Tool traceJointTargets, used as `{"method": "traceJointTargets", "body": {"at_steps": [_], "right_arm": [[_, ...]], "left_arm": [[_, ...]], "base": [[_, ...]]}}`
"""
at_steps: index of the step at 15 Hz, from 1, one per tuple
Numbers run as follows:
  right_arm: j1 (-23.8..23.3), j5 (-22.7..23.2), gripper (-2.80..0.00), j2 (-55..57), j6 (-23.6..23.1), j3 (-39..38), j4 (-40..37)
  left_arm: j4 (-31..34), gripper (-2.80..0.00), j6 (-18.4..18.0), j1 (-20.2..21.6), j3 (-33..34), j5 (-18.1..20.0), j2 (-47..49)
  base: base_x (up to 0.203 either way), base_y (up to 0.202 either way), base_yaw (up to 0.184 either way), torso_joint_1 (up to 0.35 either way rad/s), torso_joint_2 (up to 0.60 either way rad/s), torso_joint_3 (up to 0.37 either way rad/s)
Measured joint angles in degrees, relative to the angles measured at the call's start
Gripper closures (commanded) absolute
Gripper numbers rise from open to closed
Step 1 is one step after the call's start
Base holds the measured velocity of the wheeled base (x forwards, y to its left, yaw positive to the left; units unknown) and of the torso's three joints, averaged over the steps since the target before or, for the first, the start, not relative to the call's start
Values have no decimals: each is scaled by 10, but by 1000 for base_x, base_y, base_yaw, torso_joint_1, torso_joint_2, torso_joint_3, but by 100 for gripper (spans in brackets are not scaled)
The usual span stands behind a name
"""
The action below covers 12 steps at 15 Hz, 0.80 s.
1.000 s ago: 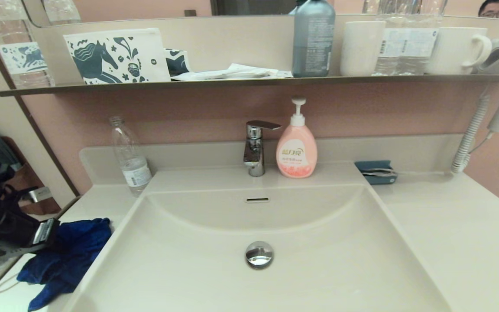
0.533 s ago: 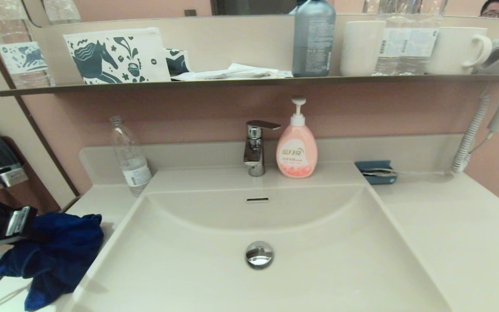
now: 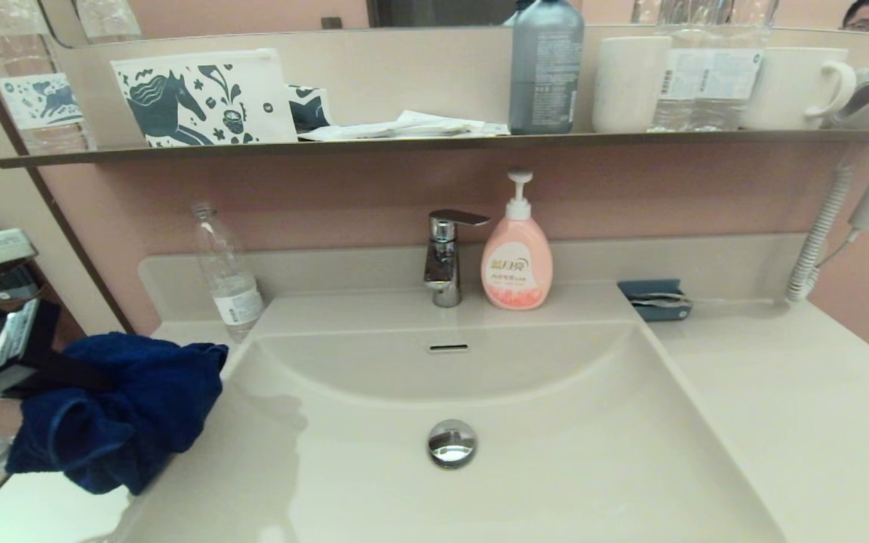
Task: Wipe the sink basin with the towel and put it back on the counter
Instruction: Wipe the sink
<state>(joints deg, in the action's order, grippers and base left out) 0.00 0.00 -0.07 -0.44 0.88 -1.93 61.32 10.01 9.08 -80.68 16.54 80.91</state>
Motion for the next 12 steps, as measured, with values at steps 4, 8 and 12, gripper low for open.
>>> {"method": "traceJointTargets", "body": {"at_steps": [4, 8, 12], "right_arm": [[0, 0, 0, 0, 0, 0, 0], [0, 0, 0, 0, 0, 0, 0], [0, 0, 0, 0, 0, 0, 0]], "left_arm": [[6, 0, 166, -190, -67, -72, -21], [6, 0, 273, -352, -104, -206, -18], [-7, 0, 381, -460, -133, -293, 42]], "base": [[0, 0, 0, 0, 0, 0], [0, 0, 0, 0, 0, 0], [0, 0, 0, 0, 0, 0]]}}
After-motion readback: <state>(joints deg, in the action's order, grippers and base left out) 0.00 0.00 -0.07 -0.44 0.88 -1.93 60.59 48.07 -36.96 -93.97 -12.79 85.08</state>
